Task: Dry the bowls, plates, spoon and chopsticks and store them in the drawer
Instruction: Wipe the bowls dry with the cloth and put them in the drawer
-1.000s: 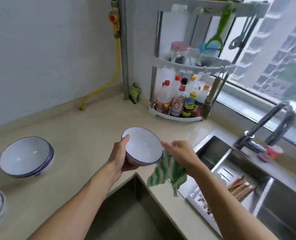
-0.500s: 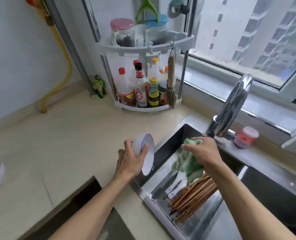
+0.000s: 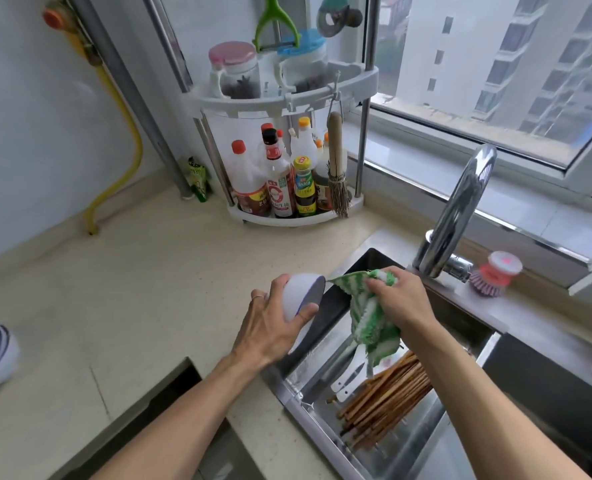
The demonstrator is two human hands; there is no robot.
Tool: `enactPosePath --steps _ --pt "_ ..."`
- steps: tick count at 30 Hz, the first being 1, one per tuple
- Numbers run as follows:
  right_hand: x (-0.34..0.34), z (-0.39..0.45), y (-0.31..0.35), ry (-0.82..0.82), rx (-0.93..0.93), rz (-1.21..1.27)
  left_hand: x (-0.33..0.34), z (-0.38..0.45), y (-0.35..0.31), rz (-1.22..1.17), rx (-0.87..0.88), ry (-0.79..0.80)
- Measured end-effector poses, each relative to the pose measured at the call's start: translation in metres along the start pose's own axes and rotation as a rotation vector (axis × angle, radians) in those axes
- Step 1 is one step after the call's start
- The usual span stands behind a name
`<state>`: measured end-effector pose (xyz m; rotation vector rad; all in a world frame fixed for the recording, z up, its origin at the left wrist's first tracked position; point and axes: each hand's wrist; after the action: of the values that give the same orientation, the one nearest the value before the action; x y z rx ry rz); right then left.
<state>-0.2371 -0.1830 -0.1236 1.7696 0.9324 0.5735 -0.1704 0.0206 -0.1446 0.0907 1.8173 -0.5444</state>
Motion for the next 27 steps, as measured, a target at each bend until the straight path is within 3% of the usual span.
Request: enactPosePath --steps 6,11,13,15,17,19,21,23,24,25,27 --pt "0.018 -0.026 0.002 0.139 -0.016 0.116 -0.019 0.007 0.005 -0.382 -0.147 0.026" --pt "0.074 -0.056 -0.014 0.550 -0.029 0.097 -0.036 0.007 0.006 -0.601 -0.244 0.081" --pt "0.090 -0.067 -0.019 0.725 -0.069 -0.022 -0.047 0.007 0.006 -0.546 -0.205 0.069" --pt "0.090 -0.068 -0.021 0.832 -0.236 -0.376 -0.057 0.007 0.011 -0.514 -0.177 0.087" --pt "0.084 -0.055 -0.021 0.816 -0.512 -0.906 -0.065 0.007 0.019 -0.541 -0.168 0.102" --pt "0.087 -0.046 -0.021 0.748 -0.571 -1.138 -0.066 0.008 0.021 -0.544 -0.167 0.065" --pt "0.101 -0.049 -0.017 0.738 -0.535 -0.940 -0.064 0.008 0.017 -0.586 -0.218 -0.053" --pt "0.109 -0.063 -0.010 0.799 -0.400 -0.503 -0.066 0.009 0.015 -0.600 -0.287 -0.151" --pt "0.108 -0.066 -0.008 0.816 -0.378 -0.402 -0.067 0.009 0.016 -0.614 -0.300 -0.151" --pt "0.104 -0.066 -0.007 0.807 -0.417 -0.452 -0.070 0.009 0.016 -0.635 -0.302 -0.113" --pt "0.093 -0.051 -0.011 0.721 -0.590 -0.829 -0.074 0.009 0.018 -0.665 -0.293 -0.015"
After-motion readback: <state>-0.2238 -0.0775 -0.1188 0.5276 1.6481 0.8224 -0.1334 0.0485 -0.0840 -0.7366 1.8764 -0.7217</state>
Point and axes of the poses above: each hand's wrist, its own z-axis towards the middle knuckle, its own x-axis out of the palm, y = z × x, and after that the axes turned 15 degrees about z, right-handed
